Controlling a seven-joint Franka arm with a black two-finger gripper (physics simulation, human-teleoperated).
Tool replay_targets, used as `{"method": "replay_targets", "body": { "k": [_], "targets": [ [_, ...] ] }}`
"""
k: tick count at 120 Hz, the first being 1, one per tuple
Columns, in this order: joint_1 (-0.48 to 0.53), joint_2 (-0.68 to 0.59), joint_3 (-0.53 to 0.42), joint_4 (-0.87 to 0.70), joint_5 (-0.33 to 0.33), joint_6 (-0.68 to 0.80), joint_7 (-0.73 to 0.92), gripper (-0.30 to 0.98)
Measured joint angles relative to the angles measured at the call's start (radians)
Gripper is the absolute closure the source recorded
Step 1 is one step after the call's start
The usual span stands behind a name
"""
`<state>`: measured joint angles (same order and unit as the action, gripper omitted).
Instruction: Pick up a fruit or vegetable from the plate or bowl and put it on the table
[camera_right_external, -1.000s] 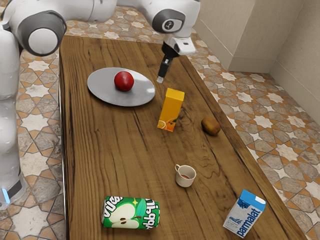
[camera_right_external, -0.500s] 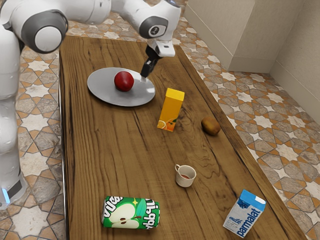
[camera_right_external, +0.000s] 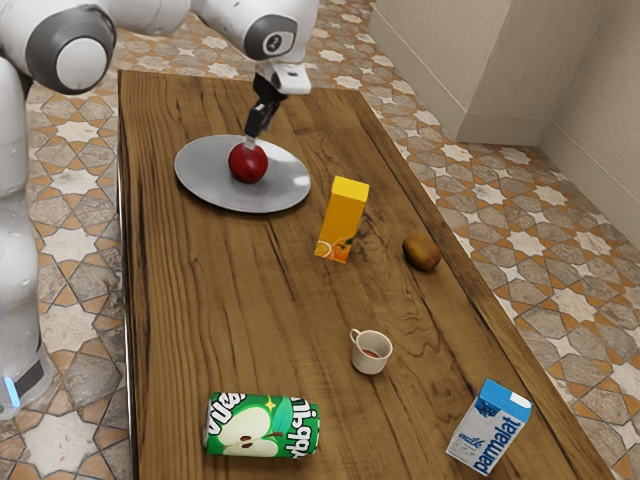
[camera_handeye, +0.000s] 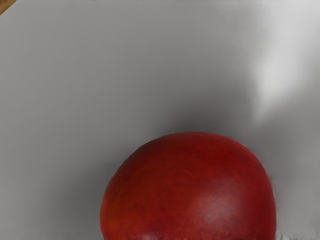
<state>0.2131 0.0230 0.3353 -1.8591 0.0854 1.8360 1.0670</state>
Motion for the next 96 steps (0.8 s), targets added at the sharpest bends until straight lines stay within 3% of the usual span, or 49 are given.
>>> {"method": "replay_targets", "body": {
  "k": [58, 76, 85, 96],
  "targets": [
    [-0.033, 0.011, 0.001, -0.034, -0.016, -0.046, 0.05, -0.01],
    [-0.017, 0.029, 0.003, -0.034, -0.02, -0.059, 0.058, -0.14],
    [0.002, 0.051, 0.003, -0.033, -0.025, -0.066, 0.061, 0.0],
    [0.021, 0.08, 0.002, -0.032, -0.036, -0.072, 0.065, 0.03]
  ]
}}
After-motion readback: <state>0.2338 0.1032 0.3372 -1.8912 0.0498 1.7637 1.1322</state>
